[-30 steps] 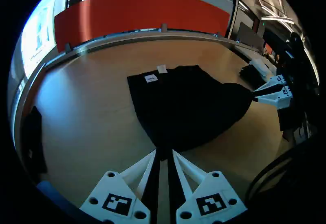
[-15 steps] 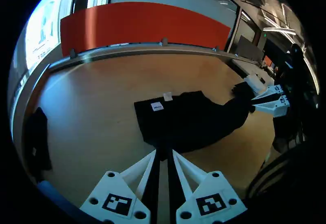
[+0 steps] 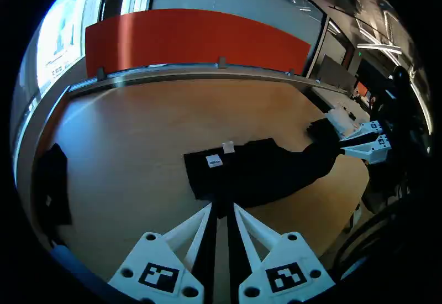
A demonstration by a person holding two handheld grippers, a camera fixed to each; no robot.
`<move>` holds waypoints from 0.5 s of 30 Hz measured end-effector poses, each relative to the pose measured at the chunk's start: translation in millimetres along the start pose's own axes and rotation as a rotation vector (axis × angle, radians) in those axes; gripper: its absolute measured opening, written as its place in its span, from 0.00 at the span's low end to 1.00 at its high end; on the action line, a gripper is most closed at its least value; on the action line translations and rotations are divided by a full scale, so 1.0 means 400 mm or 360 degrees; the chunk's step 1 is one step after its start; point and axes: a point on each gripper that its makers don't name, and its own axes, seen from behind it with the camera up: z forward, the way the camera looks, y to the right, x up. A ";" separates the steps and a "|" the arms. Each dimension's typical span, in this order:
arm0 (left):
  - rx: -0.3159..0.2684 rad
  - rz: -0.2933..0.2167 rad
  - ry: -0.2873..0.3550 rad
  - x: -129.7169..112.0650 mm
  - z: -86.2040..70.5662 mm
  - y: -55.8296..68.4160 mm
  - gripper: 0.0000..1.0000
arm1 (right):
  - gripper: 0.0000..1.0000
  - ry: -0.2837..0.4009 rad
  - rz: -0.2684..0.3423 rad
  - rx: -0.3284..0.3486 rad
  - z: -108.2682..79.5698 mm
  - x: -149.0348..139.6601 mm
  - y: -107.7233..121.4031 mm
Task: Fold towel
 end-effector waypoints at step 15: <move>0.0016 -0.0011 0.0001 0.012 0.036 -0.004 0.12 | 0.13 -0.0054 0.0004 0.0000 0.024 -0.021 0.028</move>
